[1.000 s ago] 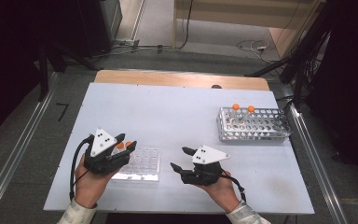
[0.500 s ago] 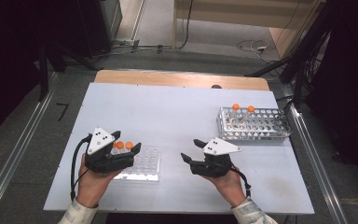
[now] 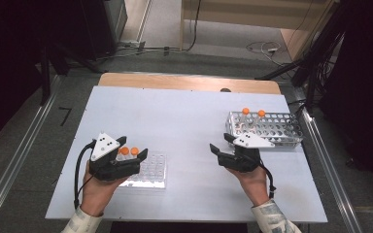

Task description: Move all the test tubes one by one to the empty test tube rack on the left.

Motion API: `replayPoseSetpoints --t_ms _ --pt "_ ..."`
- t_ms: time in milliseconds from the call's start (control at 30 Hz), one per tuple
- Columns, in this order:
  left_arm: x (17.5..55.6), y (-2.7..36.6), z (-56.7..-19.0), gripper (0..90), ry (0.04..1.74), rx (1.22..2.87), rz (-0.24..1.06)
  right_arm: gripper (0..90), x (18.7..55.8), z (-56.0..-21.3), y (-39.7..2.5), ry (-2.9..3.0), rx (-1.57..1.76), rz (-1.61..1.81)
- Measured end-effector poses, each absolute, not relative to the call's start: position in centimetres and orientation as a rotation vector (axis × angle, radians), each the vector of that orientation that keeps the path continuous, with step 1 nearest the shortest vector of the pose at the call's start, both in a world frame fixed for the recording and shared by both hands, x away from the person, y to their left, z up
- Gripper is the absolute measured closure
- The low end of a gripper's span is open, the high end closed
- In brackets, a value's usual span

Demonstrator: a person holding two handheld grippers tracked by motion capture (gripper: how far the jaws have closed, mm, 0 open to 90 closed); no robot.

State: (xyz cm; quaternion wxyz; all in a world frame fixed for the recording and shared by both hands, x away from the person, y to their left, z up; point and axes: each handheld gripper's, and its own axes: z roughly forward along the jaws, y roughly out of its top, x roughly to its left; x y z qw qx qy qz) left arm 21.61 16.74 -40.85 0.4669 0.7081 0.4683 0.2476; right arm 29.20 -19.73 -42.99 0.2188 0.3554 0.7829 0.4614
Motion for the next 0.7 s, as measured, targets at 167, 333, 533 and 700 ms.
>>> replayPoseSetpoints --t_ms 167,333,533,700 --pt "21.6 16.7 -40.9 21.2 1.146 1.737 0.609 34.7 29.9 -42.8 -21.2 2.108 1.035 1.259" --pt "21.6 16.6 -40.8 21.2 1.144 1.733 0.612 34.7 30.7 -42.7 -22.7 2.040 1.090 1.210" --pt "21.6 16.6 -40.8 21.3 1.143 1.735 0.608 34.9 31.7 -42.7 -24.7 1.967 1.165 1.186" --pt "21.6 16.6 -40.8 21.3 1.143 1.733 0.608 35.2 32.2 -42.9 -25.6 1.931 1.196 1.150"
